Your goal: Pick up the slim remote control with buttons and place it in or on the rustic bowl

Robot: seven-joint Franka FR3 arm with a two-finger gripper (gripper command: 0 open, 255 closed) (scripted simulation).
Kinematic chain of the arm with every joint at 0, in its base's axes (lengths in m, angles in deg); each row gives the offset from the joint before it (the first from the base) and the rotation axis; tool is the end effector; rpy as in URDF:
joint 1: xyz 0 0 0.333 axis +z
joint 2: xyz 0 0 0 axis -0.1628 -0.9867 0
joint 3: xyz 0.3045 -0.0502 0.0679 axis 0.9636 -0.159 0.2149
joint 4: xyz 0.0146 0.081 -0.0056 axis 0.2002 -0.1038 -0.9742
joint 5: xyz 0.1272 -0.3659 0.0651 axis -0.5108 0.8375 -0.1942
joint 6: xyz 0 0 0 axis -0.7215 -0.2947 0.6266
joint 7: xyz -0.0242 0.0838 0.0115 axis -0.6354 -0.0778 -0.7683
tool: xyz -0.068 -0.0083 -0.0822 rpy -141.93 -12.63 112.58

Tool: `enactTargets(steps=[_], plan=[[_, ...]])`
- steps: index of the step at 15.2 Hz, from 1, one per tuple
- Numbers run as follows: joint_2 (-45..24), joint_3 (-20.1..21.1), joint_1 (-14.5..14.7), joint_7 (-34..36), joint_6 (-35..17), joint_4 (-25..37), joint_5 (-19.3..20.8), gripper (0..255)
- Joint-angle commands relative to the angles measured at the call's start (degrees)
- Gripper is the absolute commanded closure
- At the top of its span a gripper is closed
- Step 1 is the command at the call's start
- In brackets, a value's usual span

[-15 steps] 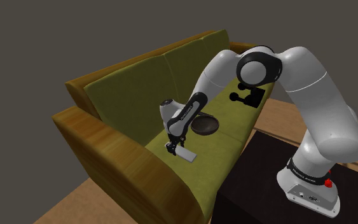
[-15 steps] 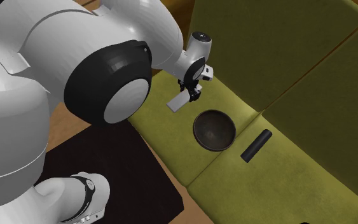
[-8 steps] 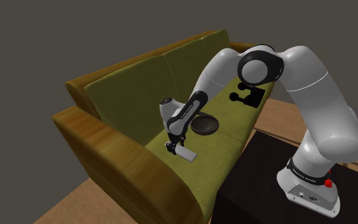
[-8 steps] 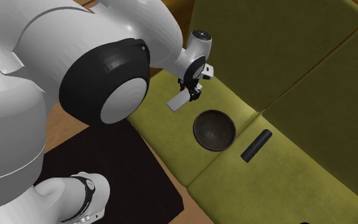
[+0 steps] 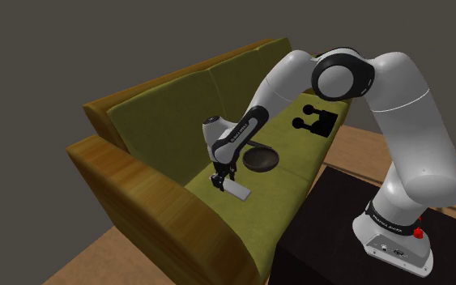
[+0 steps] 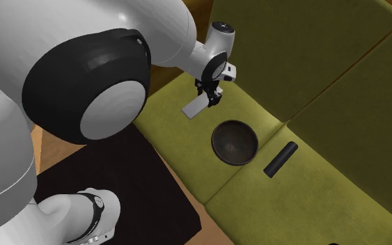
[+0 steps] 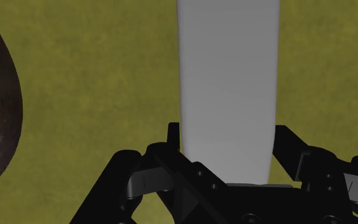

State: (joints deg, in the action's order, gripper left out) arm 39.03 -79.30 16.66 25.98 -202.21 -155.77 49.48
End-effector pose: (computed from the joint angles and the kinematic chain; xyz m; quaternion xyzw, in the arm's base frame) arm 0.5954 0.1459 0.1376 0.9966 -0.0029 -0.0807 0.0178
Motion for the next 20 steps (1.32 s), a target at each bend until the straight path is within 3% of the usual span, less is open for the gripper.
enactTargets(steps=[1, 20], plan=[[1.4, 0.2, 0.0, 0.0, 1.1, -0.2, -0.2, 255], [12.3, 1.4, -0.9, -1.0, 11.3, -0.9, -1.9, 255]])
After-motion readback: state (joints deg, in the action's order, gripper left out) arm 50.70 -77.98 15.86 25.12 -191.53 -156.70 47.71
